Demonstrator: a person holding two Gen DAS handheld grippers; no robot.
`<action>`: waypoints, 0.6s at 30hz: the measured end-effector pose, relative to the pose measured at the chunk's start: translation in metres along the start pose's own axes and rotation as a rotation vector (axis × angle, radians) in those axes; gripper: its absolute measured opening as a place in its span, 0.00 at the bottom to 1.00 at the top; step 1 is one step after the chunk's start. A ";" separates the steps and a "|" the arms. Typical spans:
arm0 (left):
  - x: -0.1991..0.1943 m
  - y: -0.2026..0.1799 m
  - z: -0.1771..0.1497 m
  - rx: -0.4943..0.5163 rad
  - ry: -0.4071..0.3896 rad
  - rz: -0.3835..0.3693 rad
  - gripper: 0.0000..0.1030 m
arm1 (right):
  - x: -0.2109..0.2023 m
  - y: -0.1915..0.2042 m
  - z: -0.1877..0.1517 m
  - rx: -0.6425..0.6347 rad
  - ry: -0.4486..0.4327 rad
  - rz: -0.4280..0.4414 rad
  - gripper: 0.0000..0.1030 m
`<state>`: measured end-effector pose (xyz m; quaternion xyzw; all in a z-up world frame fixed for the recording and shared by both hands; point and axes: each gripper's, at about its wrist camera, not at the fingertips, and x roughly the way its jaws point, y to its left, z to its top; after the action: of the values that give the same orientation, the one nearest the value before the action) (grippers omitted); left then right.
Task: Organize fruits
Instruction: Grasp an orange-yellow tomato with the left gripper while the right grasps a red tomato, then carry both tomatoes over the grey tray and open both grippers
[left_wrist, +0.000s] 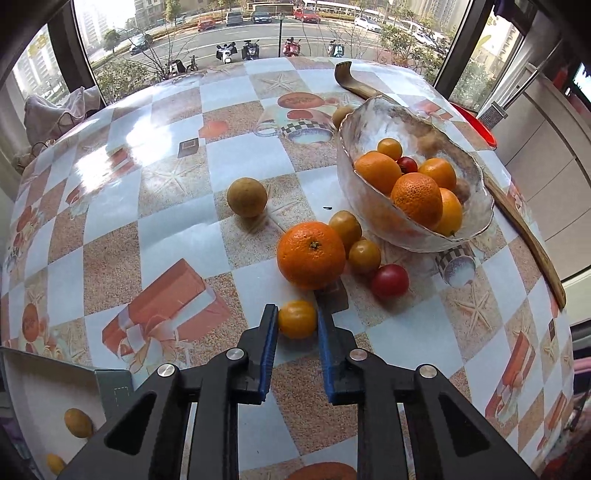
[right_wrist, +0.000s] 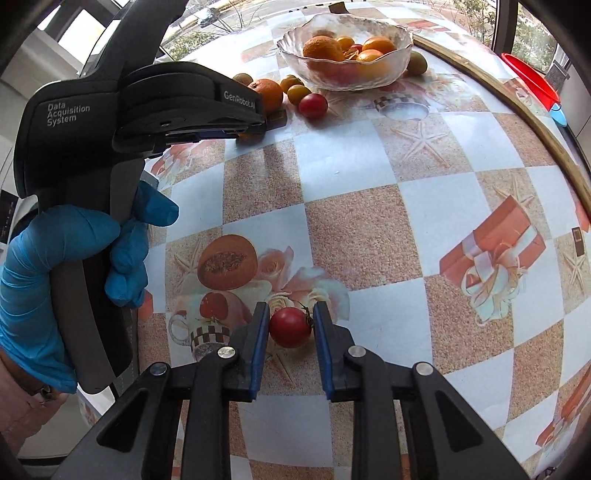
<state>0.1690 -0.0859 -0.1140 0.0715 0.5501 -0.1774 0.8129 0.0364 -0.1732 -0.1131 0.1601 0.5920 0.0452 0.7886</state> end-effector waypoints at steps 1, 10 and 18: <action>-0.005 0.001 -0.003 -0.001 -0.005 -0.007 0.22 | -0.001 -0.002 0.000 0.008 0.004 0.006 0.26; -0.060 0.024 -0.047 -0.049 -0.030 -0.030 0.22 | -0.017 -0.020 -0.010 0.027 0.029 0.031 0.26; -0.106 0.065 -0.097 -0.156 -0.042 -0.003 0.22 | -0.015 0.009 -0.005 -0.023 0.040 0.039 0.26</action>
<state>0.0736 0.0270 -0.0586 0.0032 0.5452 -0.1366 0.8271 0.0283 -0.1673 -0.0972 0.1613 0.6040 0.0706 0.7773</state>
